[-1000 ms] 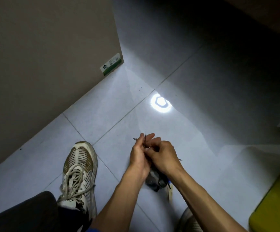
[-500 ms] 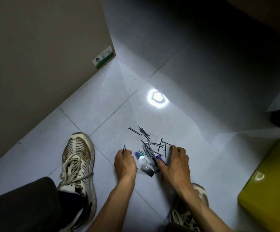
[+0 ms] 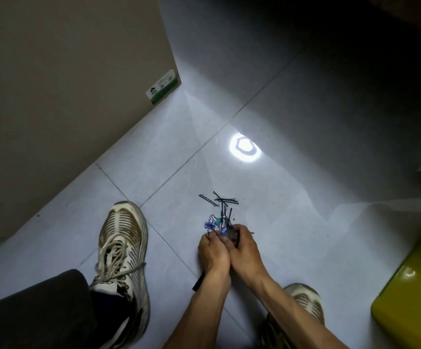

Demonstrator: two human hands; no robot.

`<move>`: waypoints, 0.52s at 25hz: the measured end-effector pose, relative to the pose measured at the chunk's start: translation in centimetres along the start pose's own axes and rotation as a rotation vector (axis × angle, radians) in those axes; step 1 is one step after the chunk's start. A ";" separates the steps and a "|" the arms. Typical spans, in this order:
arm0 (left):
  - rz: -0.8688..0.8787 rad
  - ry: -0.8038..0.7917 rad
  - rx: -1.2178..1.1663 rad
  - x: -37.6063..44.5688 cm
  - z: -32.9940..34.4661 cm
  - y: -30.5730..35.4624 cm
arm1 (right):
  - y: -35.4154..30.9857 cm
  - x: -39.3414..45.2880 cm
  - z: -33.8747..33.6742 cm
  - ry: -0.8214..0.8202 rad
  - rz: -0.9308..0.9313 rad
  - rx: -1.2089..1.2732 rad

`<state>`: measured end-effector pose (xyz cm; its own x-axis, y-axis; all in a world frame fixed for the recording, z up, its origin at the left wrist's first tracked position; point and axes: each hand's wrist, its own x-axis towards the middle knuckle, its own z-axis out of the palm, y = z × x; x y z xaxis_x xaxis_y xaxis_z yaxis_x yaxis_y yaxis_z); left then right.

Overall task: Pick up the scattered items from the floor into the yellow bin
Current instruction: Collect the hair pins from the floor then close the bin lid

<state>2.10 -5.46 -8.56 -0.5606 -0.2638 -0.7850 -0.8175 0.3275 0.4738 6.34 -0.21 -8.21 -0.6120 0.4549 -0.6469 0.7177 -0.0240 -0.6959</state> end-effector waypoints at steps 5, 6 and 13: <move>0.029 -0.143 0.016 -0.8 0.8 1.0 | 0.0 -0.1 0.0 -0.003 0.074 0.328; 0.047 -0.170 0.012 -1.2 0.9 1.5 | -0.5 -0.2 -0.5 0.016 0.067 0.351; 0.331 -0.348 -0.029 -9.2 2.4 8.7 | -7.2 -3.0 -7.9 0.181 -0.164 0.492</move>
<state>0.46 2.00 1.89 -0.7177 0.1717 -0.6749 -0.6088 0.3158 0.7277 5.61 5.67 1.22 -0.6046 0.6328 -0.4838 0.3513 -0.3333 -0.8749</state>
